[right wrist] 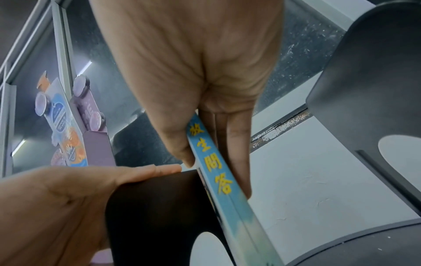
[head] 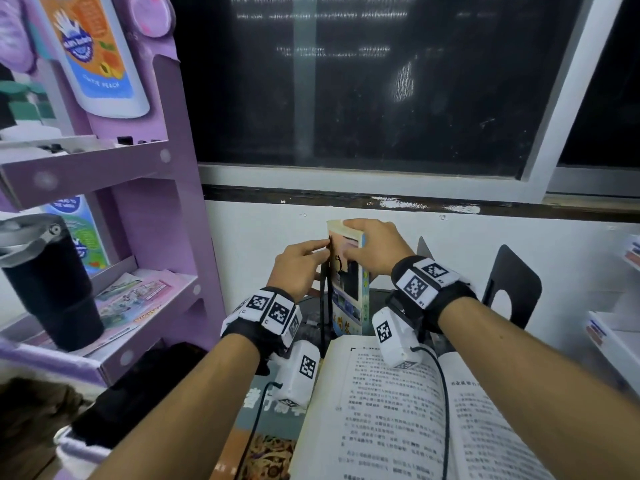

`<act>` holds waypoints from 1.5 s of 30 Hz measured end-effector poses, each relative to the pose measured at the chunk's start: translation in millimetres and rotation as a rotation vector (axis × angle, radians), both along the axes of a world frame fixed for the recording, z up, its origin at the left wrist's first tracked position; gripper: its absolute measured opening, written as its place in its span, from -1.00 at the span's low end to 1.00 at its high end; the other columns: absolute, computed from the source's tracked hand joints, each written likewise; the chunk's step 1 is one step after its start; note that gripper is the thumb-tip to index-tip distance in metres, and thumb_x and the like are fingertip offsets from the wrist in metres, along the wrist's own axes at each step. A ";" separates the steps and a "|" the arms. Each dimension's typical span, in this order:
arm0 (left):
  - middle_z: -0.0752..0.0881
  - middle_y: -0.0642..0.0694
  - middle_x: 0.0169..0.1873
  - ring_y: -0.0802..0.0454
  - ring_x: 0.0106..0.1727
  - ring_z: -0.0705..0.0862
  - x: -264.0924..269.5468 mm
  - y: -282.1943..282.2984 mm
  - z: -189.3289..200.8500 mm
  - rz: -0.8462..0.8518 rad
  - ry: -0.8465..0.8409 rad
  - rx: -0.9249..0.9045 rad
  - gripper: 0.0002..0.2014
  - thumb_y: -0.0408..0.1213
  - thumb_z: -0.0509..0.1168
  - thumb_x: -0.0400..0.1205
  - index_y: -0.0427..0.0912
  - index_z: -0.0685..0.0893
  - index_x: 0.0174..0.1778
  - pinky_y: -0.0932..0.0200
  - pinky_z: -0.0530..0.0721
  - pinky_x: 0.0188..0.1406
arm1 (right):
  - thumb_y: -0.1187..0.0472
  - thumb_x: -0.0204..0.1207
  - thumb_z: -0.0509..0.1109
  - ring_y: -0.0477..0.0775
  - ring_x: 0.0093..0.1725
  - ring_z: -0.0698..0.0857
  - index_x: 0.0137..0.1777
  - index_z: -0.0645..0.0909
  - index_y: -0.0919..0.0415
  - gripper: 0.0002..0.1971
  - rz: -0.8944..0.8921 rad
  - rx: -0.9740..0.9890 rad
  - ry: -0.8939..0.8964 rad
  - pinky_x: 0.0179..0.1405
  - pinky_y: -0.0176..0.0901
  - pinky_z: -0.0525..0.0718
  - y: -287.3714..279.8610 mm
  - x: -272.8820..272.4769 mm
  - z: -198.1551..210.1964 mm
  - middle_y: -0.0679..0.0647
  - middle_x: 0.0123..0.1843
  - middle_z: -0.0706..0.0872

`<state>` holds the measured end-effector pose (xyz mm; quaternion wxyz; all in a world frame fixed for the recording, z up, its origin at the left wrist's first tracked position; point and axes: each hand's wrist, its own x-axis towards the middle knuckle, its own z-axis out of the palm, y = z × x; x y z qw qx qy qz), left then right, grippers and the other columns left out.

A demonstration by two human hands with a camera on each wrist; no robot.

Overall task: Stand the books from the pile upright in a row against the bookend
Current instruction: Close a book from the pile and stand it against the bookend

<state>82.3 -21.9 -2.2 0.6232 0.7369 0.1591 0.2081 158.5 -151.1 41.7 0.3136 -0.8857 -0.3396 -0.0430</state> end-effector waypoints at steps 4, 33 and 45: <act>0.76 -0.23 0.09 -0.12 -0.20 0.75 -1.5 2.9 -0.1 -0.045 0.007 -0.012 -0.70 -0.25 0.23 0.69 -0.05 0.67 0.34 0.07 0.74 -0.44 | 0.19 0.59 0.34 0.16 -0.08 0.70 0.41 0.57 0.17 -0.62 0.080 0.003 0.056 -0.26 -0.09 0.79 3.6 -6.3 2.3 0.22 0.26 0.67; 0.75 -0.10 0.00 -0.02 -0.19 0.78 -17.1 12.0 0.8 -0.265 0.029 -0.010 -0.66 -0.24 0.07 0.79 -0.05 0.50 0.48 0.08 0.81 -0.25 | 0.17 0.17 0.72 0.10 -0.08 0.63 0.23 0.42 0.20 -0.31 0.145 -0.306 0.043 -0.40 -0.20 0.58 18.1 -36.0 -1.5 0.17 0.10 0.62; 0.73 -0.12 0.09 -0.05 -0.07 0.76 -13.7 10.3 -0.7 -0.255 0.030 0.015 -0.65 -0.21 0.09 0.78 -0.01 0.48 0.50 0.02 0.81 -0.11 | 0.35 0.38 0.54 0.18 0.57 0.39 0.57 0.42 0.11 -0.27 0.077 -0.162 -0.059 0.49 -0.05 0.41 16.0 -26.3 -2.7 0.18 0.59 0.41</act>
